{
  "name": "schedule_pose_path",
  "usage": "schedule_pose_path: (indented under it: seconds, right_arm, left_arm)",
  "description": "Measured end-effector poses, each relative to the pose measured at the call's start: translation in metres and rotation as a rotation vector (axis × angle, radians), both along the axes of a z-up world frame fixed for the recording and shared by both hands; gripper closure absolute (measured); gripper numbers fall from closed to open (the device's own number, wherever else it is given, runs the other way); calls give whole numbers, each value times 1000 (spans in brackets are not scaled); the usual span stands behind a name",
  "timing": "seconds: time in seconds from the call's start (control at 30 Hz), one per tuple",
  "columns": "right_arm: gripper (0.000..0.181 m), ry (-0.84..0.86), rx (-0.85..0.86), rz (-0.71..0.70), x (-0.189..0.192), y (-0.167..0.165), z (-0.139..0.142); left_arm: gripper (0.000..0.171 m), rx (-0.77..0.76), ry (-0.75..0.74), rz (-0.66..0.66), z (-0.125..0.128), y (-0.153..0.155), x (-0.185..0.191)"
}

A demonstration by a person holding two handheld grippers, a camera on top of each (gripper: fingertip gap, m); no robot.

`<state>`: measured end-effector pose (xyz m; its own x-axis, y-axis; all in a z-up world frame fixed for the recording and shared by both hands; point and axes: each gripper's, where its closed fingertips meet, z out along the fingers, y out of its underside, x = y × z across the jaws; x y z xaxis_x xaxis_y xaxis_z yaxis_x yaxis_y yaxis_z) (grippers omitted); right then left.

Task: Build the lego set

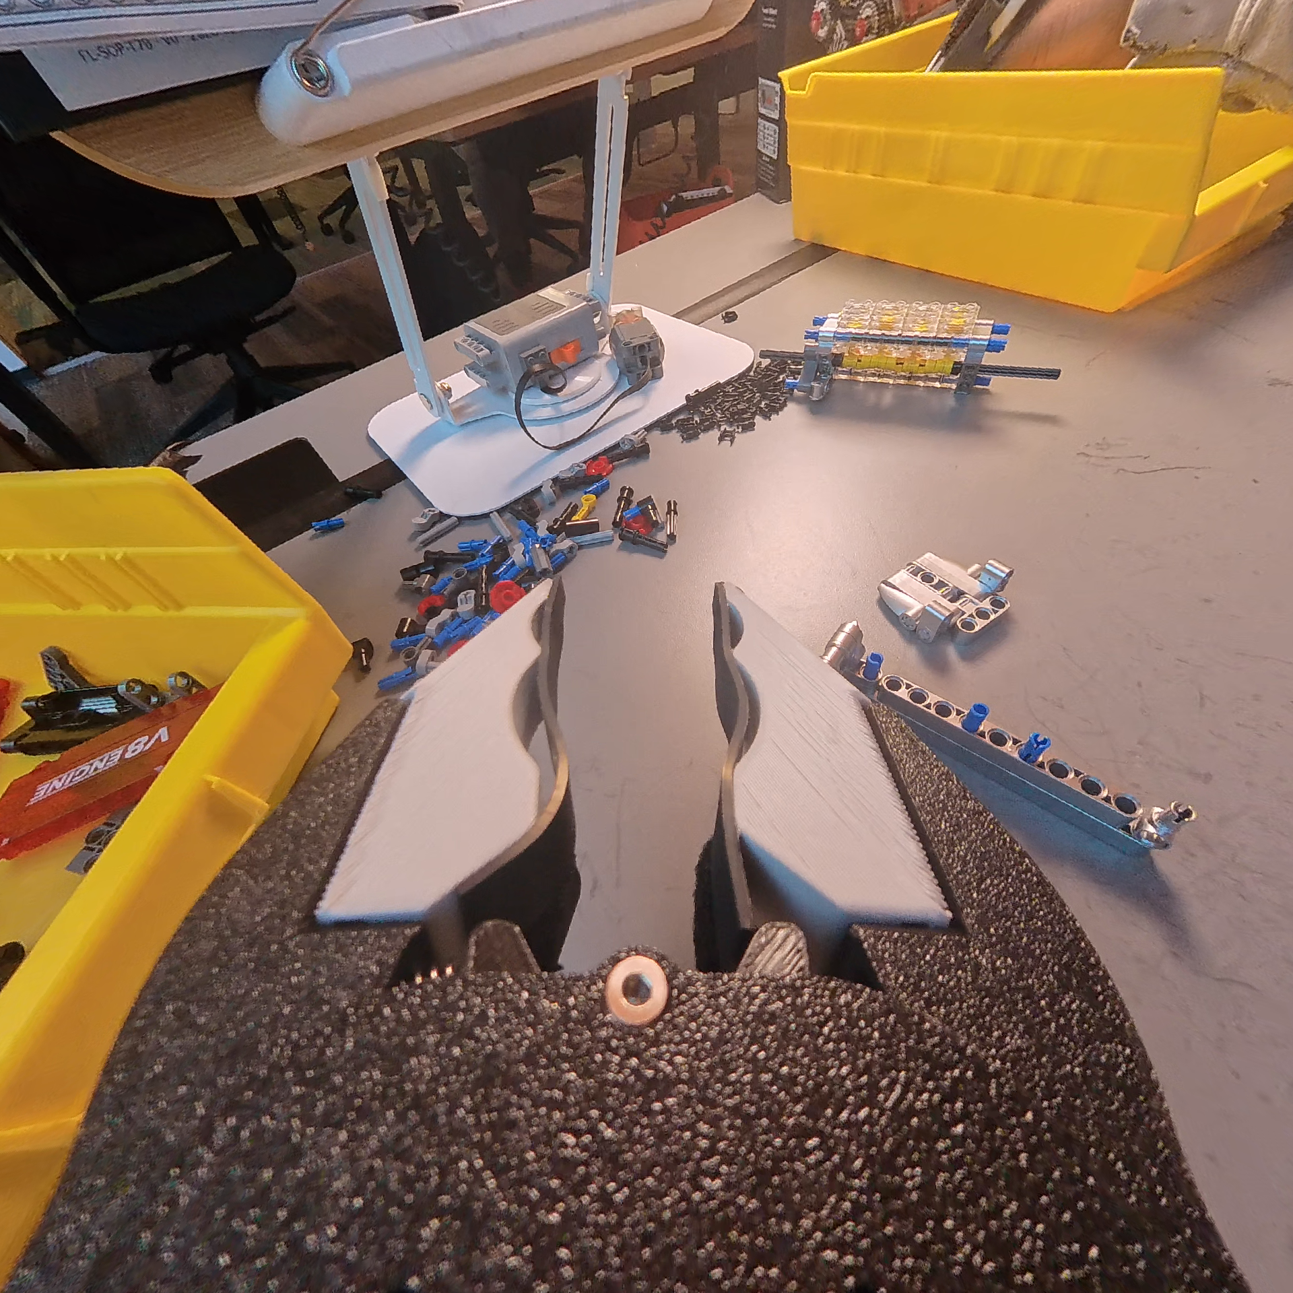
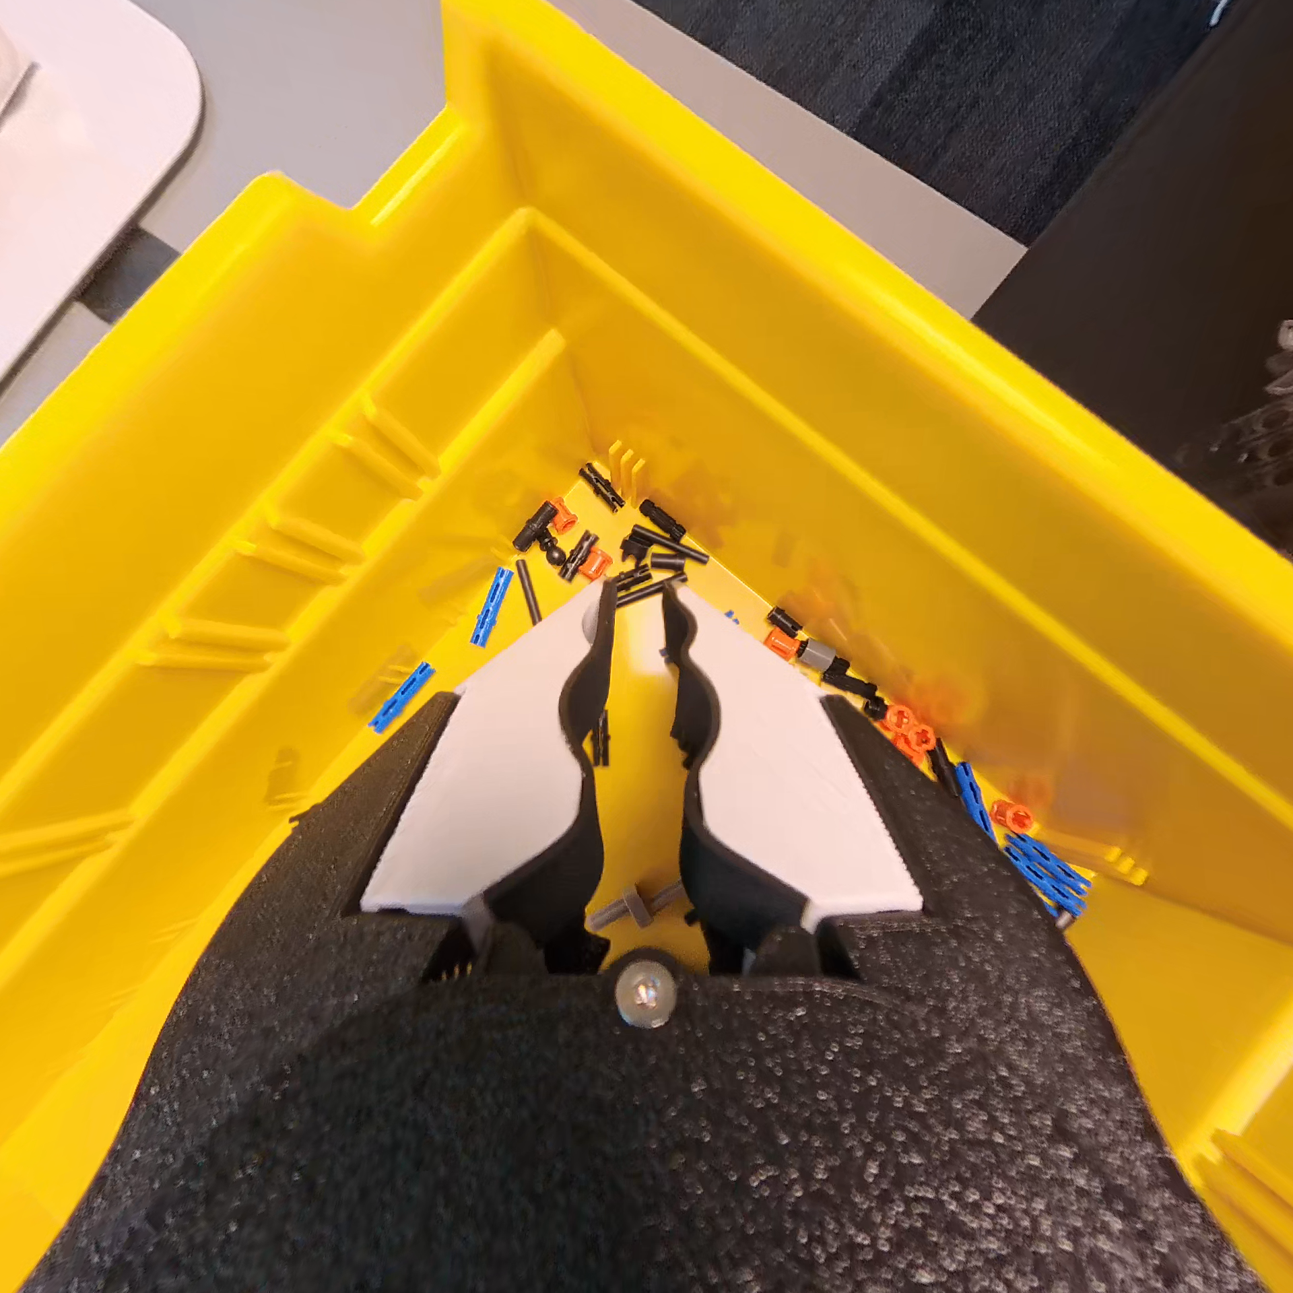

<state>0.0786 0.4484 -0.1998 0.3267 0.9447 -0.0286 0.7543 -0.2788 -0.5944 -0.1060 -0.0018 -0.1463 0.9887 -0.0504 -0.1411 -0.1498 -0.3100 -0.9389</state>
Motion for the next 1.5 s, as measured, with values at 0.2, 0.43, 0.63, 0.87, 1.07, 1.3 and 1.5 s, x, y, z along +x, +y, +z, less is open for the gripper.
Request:
schedule_pose_path:
  seconds: [0.2, 0.43, 0.63, 0.87, 1.07, 1.3, 1.5]
  right_arm:
    - [169, -43, 20, -15, -1, 4, -2]
    - [170, -61, 58, -36, 4, 11, 7]
    - [170, -16, 18, -40, -7, 3, 5]
    - [172, -16, -13, -75, -6, 6, 3]
    - [172, -96, -42, 10, 23, -10, 6]
    - [178, -158, 9, 30, 37, -17, -3]
    - [178, -165, 92, 47, 44, -20, 6]
  left_arm:
    - [131, -5, -2, -4, -1, 0, 0]
    - [131, -8, -3, -11, -1, 1, 2]
    - [131, -15, 0, -14, -2, 1, 2]
    - [131, -14, -3, -13, -2, 1, 2]
    - [131, -18, -5, -21, -3, 1, 3]
    - [131, -19, 0, -27, -3, 1, 4]
    - [132, -2, 0, -33, 0, 0, 5]
